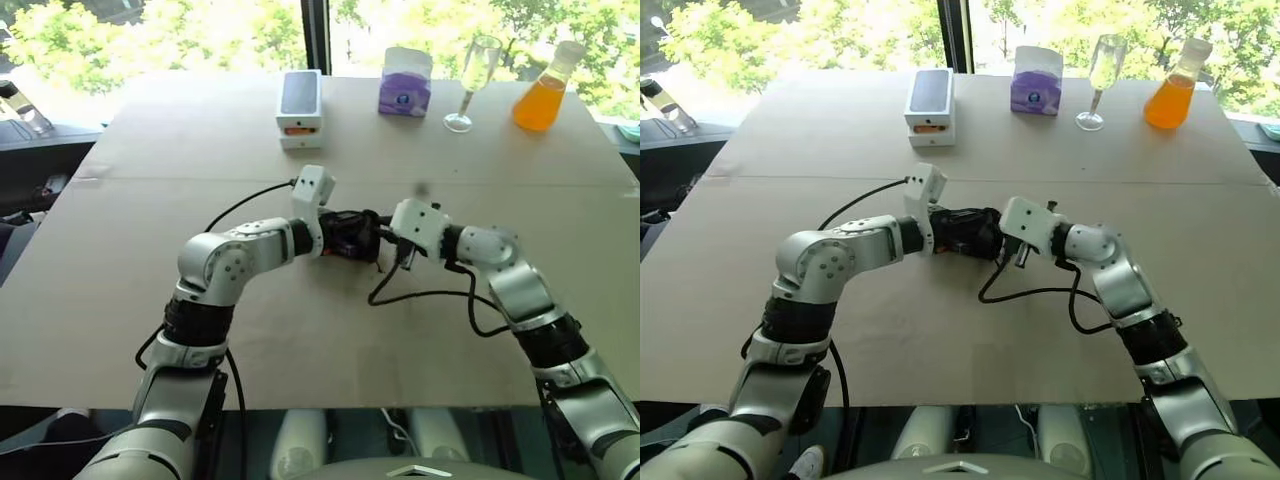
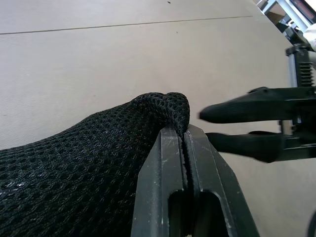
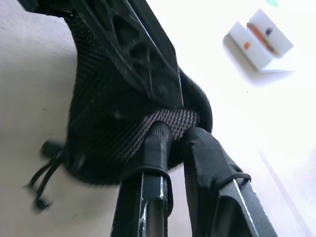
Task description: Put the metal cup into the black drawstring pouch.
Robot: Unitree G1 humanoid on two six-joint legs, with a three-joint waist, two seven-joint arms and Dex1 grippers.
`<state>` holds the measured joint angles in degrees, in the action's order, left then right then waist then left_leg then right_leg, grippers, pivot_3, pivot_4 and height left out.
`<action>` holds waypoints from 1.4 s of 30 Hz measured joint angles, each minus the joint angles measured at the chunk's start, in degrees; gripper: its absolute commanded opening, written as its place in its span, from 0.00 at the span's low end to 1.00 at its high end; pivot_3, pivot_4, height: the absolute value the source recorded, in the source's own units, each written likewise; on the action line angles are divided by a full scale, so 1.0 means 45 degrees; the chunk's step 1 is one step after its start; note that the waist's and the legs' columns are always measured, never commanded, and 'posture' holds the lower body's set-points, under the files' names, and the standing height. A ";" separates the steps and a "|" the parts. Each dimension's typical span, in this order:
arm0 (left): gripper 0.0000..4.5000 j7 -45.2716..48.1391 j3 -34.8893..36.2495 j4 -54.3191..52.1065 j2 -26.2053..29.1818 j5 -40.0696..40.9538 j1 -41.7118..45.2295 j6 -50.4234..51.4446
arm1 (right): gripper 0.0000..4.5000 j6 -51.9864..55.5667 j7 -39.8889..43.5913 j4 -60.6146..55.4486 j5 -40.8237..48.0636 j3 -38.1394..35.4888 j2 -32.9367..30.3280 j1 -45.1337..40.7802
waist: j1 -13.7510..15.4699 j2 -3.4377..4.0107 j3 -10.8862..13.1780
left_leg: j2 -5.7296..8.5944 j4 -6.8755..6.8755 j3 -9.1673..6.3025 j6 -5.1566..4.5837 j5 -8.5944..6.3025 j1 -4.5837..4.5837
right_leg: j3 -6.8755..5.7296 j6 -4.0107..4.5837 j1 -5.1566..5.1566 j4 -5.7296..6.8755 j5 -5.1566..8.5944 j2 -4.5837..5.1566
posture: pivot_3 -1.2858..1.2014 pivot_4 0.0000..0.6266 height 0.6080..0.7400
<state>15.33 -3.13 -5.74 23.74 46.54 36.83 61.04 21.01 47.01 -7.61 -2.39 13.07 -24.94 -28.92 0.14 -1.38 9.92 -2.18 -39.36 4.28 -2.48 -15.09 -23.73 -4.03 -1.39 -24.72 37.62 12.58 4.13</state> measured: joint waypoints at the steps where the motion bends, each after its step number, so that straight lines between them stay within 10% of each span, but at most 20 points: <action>1: 0.00 0.0001 0.0098 -0.0008 -0.0006 -0.0067 -0.0009 0.0005 | 0.14 0.0764 0.0100 -0.0506 0.0363 -0.0329 -0.0231 0.0263 | 0.0033 0.0000 0.0000 | 0.0000 0.0000 0.0000 -0.0001 0.0000 0.0002 | -0.0002 0.0001 0.0001 0.0001 0.0000 -0.0001 | 0.52 0.24 0.98; 6: 0.00 0.0162 0.0303 -0.0082 -0.0079 -0.0344 -0.0140 0.0108 | 0.14 0.5079 0.0647 -0.3860 0.2655 -0.1520 -0.1419 0.2714 | 0.0130 0.0000 0.0000 | 0.0000 0.0005 -0.0003 -0.0004 -0.0002 0.0002 | -0.0005 0.0003 0.0000 0.0000 0.0002 -0.0004 | 0.52 0.24 0.98; 13: 0.00 0.0537 0.0298 -0.0076 -0.0350 -0.0766 -0.0132 0.0250 | 0.14 0.6901 -0.0951 -0.4771 0.4004 -0.1197 0.0555 0.2688 | -0.0020 0.0001 0.0000 | -0.0005 0.0000 0.0001 -0.0002 0.0000 0.0021 | 0.0008 0.0000 -0.0002 0.0032 0.0002 -0.0020 | 0.52 0.24 0.98; 19: 0.00 0.0737 0.0355 -0.0075 -0.0367 -0.0963 -0.0098 0.0494 | 0.75 0.6438 -0.2052 -0.4108 0.3972 -0.0741 0.1075 0.2600 | 0.0114 0.0000 0.0000 | 0.0003 -0.0007 0.0004 -0.0005 -0.0001 0.0007 | 0.0009 0.0000 -0.0001 0.0010 0.0001 -0.0013 | 0.52 0.24 0.98; 31: 0.00 0.0759 0.0584 -0.0082 -0.0653 -0.1095 -0.0038 0.0828 | 0.75 0.6532 -0.2763 -0.2862 0.4171 0.0080 0.1838 0.2545 | 0.0113 0.0000 0.0000 | 0.0000 -0.0005 0.0003 -0.0005 -0.0001 0.0005 | 0.0008 0.0001 -0.0004 0.0011 0.0001 -0.0017 | 0.52 0.24 0.98; 39: 0.00 0.0875 0.0585 -0.0092 -0.0634 -0.1301 0.0005 0.0852 | 0.06 0.6094 -0.3052 -0.2063 0.4193 0.0130 0.2384 0.2411 | 0.0112 0.0001 0.0000 | 0.0001 -0.0005 0.0003 -0.0005 -0.0001 0.0005 | 0.0008 0.0001 -0.0004 0.0011 0.0001 -0.0017 | 0.52 0.24 0.98; 42: 0.00 0.1064 0.0580 -0.0109 -0.0576 -0.1376 0.0001 0.0811 | 0.01 0.6014 -0.3062 -0.2005 0.4192 0.0130 0.2379 0.2410 | 0.0110 0.0001 0.0000 | 0.0000 -0.0005 0.0002 -0.0005 -0.0001 0.0006 | 0.0008 0.0001 -0.0004 0.0012 0.0001 -0.0018 | 0.52 0.24 0.98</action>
<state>20.12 -0.52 -6.23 21.15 40.35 36.83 64.69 48.07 33.22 -16.63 16.48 13.66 -14.24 -18.08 0.64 -1.38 9.92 -2.18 -39.38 4.28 -2.50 -15.09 -23.71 -3.99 -1.38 -24.74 37.67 12.59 4.05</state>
